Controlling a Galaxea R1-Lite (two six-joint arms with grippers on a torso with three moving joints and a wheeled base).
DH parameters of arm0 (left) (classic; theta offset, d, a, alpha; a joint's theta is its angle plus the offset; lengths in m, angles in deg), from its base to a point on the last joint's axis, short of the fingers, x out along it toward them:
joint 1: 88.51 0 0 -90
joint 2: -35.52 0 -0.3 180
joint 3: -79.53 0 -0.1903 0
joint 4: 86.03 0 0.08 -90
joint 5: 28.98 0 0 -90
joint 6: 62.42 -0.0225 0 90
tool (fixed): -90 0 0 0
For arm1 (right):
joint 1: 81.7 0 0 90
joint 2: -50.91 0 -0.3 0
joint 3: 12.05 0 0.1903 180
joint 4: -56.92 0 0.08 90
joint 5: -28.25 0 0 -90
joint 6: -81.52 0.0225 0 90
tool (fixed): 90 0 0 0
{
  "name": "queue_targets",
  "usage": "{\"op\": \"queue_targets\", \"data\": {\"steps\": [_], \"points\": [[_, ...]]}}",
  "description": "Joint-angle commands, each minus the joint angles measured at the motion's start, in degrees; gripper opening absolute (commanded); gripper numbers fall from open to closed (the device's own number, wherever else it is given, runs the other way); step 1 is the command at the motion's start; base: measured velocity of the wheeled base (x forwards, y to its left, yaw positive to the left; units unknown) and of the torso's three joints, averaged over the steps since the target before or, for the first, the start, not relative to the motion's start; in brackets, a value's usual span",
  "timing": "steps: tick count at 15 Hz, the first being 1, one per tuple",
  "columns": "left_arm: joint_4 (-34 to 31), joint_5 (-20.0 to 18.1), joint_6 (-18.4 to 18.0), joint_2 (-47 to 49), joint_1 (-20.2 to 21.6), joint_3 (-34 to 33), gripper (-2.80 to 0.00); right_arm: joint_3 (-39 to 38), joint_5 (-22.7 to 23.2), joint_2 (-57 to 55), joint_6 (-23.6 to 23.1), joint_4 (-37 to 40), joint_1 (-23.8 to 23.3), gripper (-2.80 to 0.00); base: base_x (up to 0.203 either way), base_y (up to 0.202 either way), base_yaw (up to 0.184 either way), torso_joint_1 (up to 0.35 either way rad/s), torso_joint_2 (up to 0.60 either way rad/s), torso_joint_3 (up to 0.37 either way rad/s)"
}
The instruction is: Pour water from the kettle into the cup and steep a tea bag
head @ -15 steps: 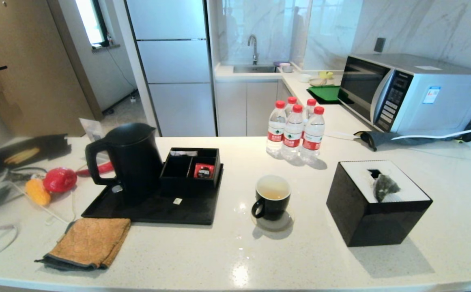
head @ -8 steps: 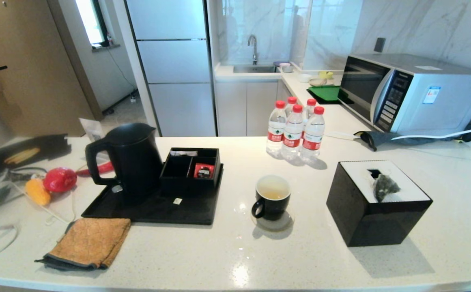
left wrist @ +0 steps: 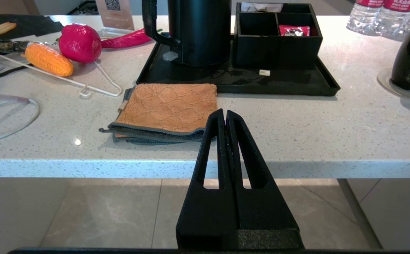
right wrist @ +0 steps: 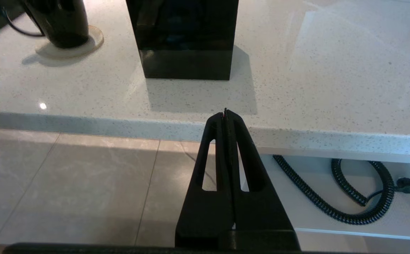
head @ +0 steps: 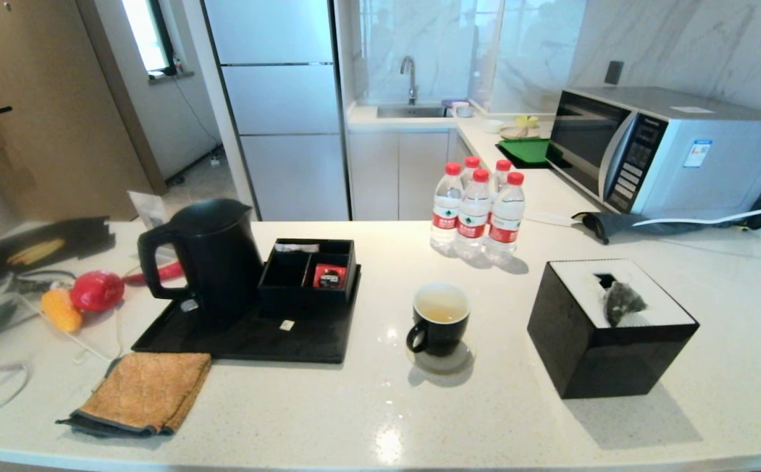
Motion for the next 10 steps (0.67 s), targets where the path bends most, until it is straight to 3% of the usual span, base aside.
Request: {"op": "queue_targets", "data": {"steps": [1, 3, 5, 10], "points": [[0.04, 0.04, 0.02, 0.05, 0.00, 0.00, -2.80, 2.08, 1.44, -0.33, 0.36, 0.05, 0.02, -2.80, 0.000, 0.000, 0.000, 0.000, 0.00, 0.000], [0.04, 0.01, 0.02, 0.12, 0.00, 0.00, -2.80, 5.49, 5.24, -1.72, 0.45, 1.23, 0.10, -2.80, 0.000, 0.000, 0.000, 0.000, 0.00, 0.000], [0.04, 0.02, 0.02, 0.11, 0.00, 0.00, -2.80, 8.86, 5.63, -6.82, 0.46, 1.70, 0.16, -2.80, 0.000, 0.000, 0.000, 0.000, 0.00, 0.000], [0.04, 0.04, 0.02, 0.05, 0.00, 0.00, -2.80, 22.03, 5.65, -30.75, 2.23, -2.08, 2.37, -2.80, 0.000, 0.000, 0.000, 0.000, 0.00, 0.000]]}}
